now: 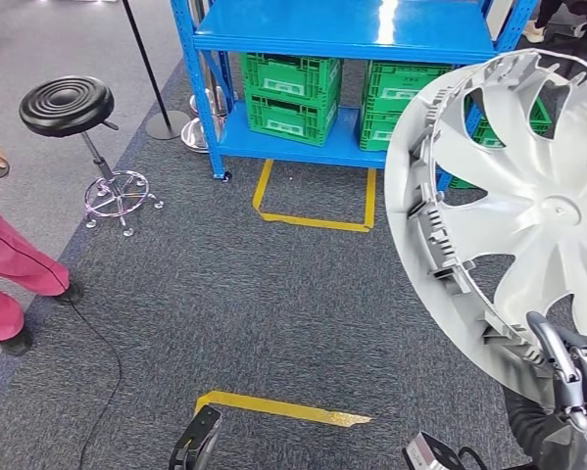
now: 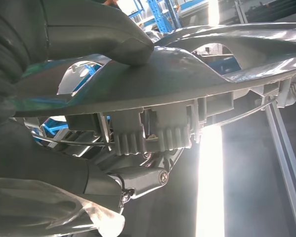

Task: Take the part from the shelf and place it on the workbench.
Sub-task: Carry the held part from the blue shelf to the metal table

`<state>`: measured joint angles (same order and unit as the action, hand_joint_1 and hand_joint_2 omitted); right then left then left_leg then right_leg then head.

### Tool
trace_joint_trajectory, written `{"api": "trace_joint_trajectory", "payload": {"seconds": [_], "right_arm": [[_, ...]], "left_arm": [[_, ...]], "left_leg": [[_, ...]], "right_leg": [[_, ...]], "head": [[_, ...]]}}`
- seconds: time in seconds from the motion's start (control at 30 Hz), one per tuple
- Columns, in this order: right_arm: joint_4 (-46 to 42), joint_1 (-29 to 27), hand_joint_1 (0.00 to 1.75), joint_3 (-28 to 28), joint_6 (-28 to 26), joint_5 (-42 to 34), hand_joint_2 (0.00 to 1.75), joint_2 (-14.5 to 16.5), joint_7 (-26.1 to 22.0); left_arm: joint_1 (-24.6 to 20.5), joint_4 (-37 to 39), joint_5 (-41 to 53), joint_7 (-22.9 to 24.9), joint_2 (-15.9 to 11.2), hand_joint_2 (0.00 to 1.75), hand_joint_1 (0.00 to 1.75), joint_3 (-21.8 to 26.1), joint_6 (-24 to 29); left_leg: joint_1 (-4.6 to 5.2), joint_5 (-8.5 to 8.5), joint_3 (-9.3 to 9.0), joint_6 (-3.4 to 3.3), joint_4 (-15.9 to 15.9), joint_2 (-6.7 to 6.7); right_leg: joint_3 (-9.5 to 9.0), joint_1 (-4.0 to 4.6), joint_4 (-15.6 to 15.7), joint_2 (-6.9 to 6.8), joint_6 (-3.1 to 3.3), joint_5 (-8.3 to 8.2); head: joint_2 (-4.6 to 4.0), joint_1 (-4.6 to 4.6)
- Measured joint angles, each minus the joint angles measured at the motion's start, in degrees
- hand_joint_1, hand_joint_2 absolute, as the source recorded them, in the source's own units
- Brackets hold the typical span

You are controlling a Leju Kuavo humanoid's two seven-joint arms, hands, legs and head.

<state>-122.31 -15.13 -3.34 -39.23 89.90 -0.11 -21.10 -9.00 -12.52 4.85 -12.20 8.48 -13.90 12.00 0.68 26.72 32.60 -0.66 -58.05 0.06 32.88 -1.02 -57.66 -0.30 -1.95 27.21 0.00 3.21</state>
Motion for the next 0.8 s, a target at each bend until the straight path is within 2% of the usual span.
{"api": "trace_joint_trajectory", "payload": {"seconds": [0.33,0.8], "right_arm": [[0.0,0.0,1.75,-0.1,0.0,0.0,1.75,0.0,0.4],[0.0,0.0,1.75,-1.9,0.0,0.0,1.75,-0.2,4.0]], "left_arm": [[0.0,0.0,0.0,0.0,0.0,0.0,0.0,0.0,0.0],[0.0,0.0,0.2,0.0,0.0,0.0,0.0,0.1,-0.1]], "left_leg": [[0.0,0.0,0.0,0.0,0.0,0.0],[0.24,0.08,0.16,-0.19,-0.3,0.0]], "right_leg": [[0.0,0.0,0.0,0.0,0.0,0.0],[0.04,-0.21,0.0,-0.01,-0.19,-0.15]], "head": [[0.0,0.0],[0.0,0.02]]}}
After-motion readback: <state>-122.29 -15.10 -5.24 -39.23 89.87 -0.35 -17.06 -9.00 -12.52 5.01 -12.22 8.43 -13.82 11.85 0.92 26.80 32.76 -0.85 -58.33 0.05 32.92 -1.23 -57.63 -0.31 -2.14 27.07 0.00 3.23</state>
